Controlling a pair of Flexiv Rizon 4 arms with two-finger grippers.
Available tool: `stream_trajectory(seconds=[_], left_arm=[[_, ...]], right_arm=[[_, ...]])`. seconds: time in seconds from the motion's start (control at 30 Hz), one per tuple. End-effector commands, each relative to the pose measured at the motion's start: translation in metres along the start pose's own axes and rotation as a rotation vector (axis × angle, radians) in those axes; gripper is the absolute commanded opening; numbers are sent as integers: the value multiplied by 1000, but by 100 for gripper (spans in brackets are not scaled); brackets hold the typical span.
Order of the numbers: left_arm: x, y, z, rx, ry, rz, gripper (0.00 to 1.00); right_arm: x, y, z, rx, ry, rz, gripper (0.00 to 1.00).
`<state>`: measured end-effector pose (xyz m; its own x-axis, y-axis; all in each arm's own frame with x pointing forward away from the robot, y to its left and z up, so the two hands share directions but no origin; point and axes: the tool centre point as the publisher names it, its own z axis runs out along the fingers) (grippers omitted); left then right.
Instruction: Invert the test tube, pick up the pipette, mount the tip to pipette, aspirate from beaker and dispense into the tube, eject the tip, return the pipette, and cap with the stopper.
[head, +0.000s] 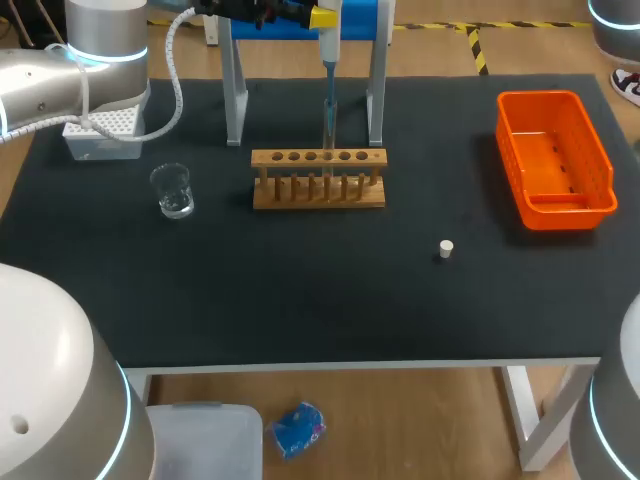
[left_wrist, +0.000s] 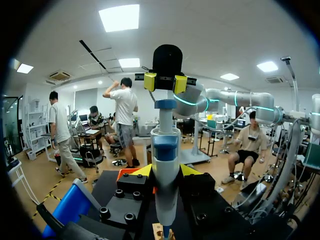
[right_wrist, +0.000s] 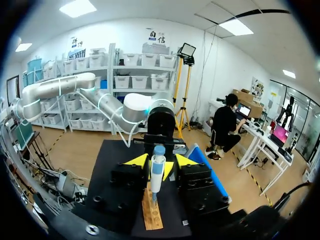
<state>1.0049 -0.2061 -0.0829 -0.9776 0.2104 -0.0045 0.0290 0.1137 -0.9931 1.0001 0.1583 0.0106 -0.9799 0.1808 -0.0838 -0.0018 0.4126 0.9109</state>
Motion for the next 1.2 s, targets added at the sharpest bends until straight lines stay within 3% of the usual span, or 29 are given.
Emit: stream_trajectory(seconds=[0.03, 0.33, 0.57, 0.8, 1.2], left_arm=[[1, 0, 0, 1, -2, 2, 0], [1, 0, 0, 1, -2, 2, 0], [1, 0, 0, 1, -2, 2, 0], [1, 0, 0, 1, -2, 2, 0], [1, 0, 0, 1, -2, 2, 0]], right_arm=[[-14, 8, 20, 5, 24, 5, 0], [-19, 17, 46, -22, 74, 28, 0], [-10, 24, 56, -42, 123, 32, 0], [0, 15, 56, -40, 138, 38, 0], [0, 6, 59, -14, 143, 50, 0]])
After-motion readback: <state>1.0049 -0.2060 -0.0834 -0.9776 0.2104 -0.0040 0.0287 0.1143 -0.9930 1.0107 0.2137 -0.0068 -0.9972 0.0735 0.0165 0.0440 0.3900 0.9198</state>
